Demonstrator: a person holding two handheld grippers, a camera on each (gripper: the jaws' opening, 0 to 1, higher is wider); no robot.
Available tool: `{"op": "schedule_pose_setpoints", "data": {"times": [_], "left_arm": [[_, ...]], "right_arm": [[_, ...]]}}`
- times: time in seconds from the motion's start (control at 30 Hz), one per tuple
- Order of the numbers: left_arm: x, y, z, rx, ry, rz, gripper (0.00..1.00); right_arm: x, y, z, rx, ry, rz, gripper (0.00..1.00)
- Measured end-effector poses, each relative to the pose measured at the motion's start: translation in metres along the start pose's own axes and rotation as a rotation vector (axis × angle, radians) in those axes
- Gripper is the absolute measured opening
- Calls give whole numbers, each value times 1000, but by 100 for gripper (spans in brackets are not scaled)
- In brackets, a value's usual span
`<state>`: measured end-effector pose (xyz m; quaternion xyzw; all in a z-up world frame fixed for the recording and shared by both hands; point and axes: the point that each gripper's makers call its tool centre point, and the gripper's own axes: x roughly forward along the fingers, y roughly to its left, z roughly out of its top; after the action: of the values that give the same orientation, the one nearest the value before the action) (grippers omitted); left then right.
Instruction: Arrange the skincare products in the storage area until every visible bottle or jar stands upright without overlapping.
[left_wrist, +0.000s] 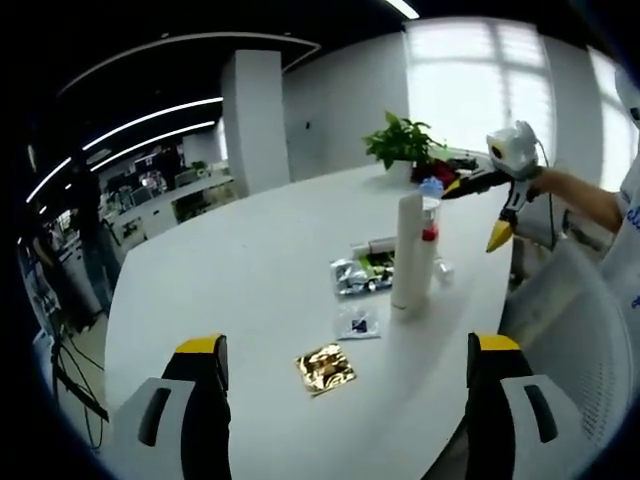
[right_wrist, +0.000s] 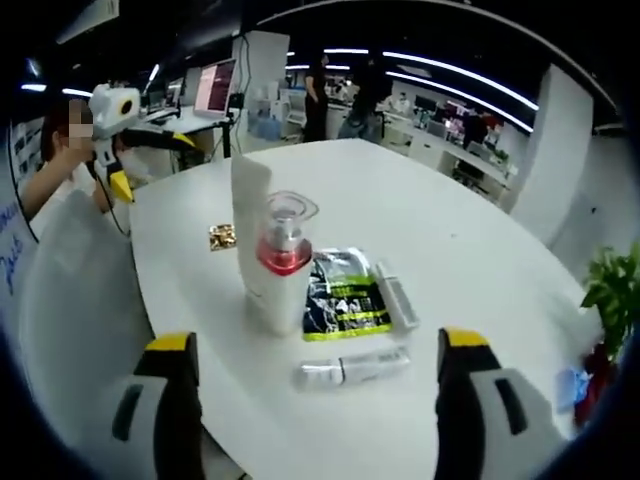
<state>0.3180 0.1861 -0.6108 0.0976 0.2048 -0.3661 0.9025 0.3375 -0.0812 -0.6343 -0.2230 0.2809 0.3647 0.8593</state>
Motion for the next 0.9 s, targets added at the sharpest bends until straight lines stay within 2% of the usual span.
{"op": "schedule_pose_setpoints", "data": {"times": [0.23,0.4,0.5,0.7,0.77,0.9], "left_arm": [[0,2,-4,-15,6,-1,97],[-1,4,-5,-24,7,7,97],[-2,7,-5,-29,4,15,97],[-3,8,-4,-31,3,18,97],[-3,8,-4,-33,3,18,97],[-3,7,-4,-37,3,17,97]], "right_arm": [[5,-11,-11,-62,65,19,98],[9,-15,-28,-156,163,68,88],[13,-17,-34,-194,192,90,84],[17,-25,-32,-277,220,119,76],[18,-28,-38,-317,262,142,71],[22,-31,-42,-379,288,169,62]]}}
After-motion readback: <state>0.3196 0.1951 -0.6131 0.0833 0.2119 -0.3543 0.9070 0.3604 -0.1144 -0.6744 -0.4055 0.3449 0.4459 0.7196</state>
